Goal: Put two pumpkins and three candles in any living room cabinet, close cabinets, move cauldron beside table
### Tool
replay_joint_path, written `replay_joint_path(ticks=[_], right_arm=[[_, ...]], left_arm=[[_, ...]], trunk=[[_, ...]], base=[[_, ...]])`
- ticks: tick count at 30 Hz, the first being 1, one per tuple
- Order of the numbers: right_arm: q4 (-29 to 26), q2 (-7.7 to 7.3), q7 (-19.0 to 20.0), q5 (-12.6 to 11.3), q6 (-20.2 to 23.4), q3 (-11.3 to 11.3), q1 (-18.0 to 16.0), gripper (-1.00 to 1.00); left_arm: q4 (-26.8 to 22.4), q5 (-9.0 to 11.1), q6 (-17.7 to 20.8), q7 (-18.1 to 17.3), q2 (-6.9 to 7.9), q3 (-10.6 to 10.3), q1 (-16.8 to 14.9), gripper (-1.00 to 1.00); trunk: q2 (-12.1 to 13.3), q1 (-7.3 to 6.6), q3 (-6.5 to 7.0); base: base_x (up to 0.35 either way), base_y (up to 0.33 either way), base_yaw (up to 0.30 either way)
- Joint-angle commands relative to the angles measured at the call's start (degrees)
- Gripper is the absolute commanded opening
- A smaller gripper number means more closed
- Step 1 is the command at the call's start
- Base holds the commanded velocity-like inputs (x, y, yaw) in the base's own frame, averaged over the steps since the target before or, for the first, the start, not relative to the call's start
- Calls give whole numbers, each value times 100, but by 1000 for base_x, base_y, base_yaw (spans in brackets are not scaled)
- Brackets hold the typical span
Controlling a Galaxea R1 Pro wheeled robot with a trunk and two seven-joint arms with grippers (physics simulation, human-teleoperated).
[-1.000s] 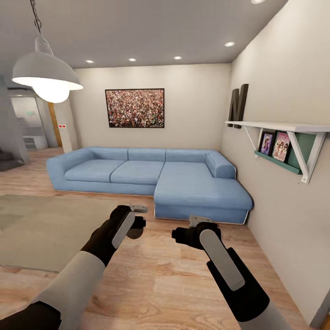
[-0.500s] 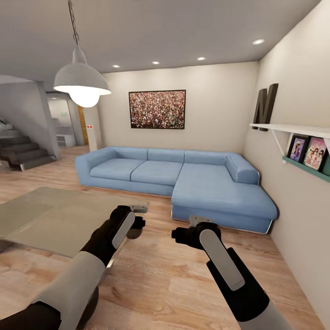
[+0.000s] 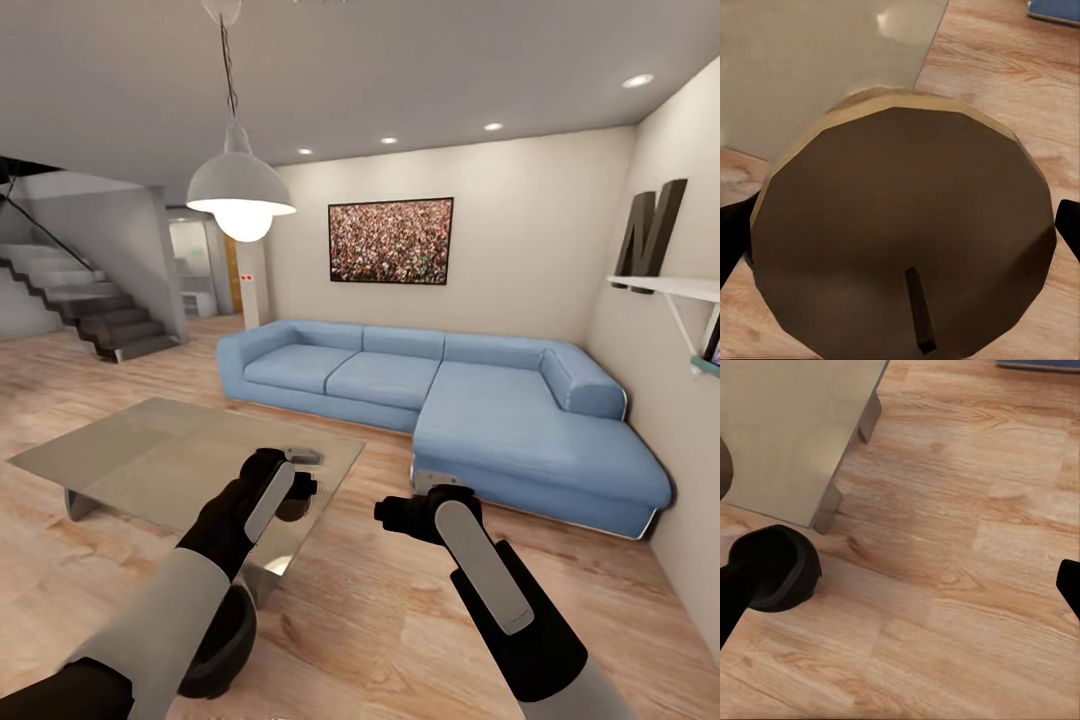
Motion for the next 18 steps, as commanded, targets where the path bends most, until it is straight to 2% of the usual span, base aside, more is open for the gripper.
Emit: replay_joint_path(ticks=[1,18], right_arm=[[-6,0,-58,-48,39,1,-4,100],[-5,0,-58,-48,39,2,-9,100]], left_arm=[[-2,45,12,61,1,-12,-5,-100],[3,43,12,59,1,-10,-7,-100]], trunk=[[37,-23,11],[719,-396,317]], base=[[-1,0,284],[0,0,284]])
